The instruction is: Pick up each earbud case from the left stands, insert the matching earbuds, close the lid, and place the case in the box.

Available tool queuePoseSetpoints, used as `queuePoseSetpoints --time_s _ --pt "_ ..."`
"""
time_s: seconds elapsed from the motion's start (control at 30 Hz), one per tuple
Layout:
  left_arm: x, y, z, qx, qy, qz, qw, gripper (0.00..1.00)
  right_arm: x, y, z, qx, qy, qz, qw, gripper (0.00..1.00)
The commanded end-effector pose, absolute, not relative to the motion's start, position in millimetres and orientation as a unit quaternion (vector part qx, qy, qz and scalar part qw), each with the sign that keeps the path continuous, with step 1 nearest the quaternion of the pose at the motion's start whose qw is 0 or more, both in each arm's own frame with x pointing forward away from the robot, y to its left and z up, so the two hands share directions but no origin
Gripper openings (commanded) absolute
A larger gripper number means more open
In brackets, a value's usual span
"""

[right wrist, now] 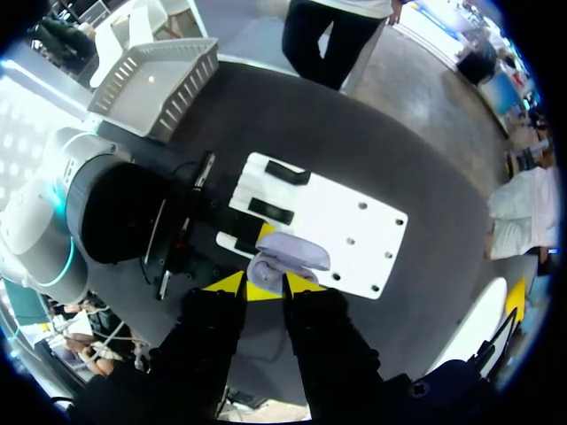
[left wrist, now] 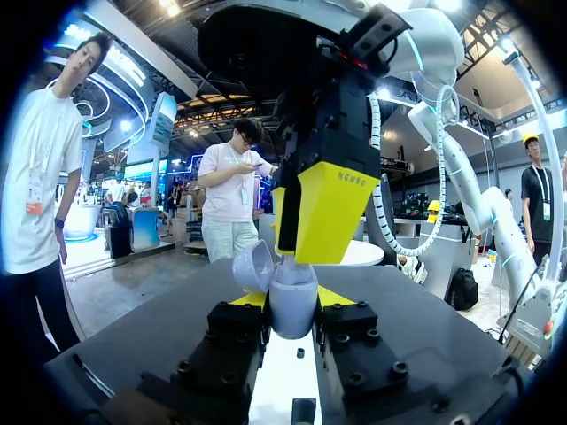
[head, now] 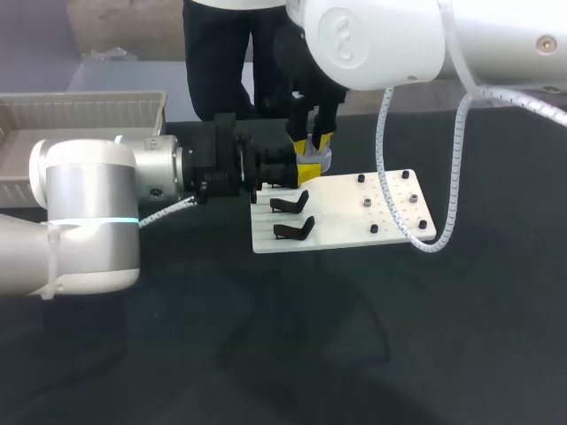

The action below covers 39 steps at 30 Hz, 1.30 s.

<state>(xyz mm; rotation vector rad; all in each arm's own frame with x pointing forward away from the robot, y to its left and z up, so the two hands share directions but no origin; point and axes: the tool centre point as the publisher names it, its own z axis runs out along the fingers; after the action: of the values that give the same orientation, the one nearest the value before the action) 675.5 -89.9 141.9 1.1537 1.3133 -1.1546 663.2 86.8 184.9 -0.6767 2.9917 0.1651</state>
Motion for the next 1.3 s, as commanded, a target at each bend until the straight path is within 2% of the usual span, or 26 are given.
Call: queuePoseSetpoints --time_s 0.03,0.33,0.47,0.6,0.73,1.0,1.3 --pt "674 -91 141 0.475 0.542 -0.476 0.504 0.0 665 88 185 -0.221 0.973 0.053 0.032 0.29" --pt "674 -91 141 0.475 0.542 -0.476 0.504 0.0 662 89 204 -0.222 0.971 0.067 0.064 0.28" --pt "674 -91 141 0.475 0.542 -0.476 0.504 0.0 683 90 210 -0.208 0.971 0.078 0.092 0.31" --pt "674 -91 141 0.475 0.542 -0.476 0.504 0.0 708 90 207 -0.187 0.971 0.095 0.115 0.29" --pt "674 -91 141 0.475 0.542 -0.476 0.504 0.0 727 88 198 -0.164 0.972 0.108 0.13 0.37" --pt "674 -91 141 0.475 0.542 -0.476 0.504 0.0 741 82 176 -0.144 0.978 0.105 0.109 0.35" --pt "674 -91 141 0.475 0.542 -0.476 0.504 0.0 720 75 168 -0.142 0.982 0.088 0.09 0.34"
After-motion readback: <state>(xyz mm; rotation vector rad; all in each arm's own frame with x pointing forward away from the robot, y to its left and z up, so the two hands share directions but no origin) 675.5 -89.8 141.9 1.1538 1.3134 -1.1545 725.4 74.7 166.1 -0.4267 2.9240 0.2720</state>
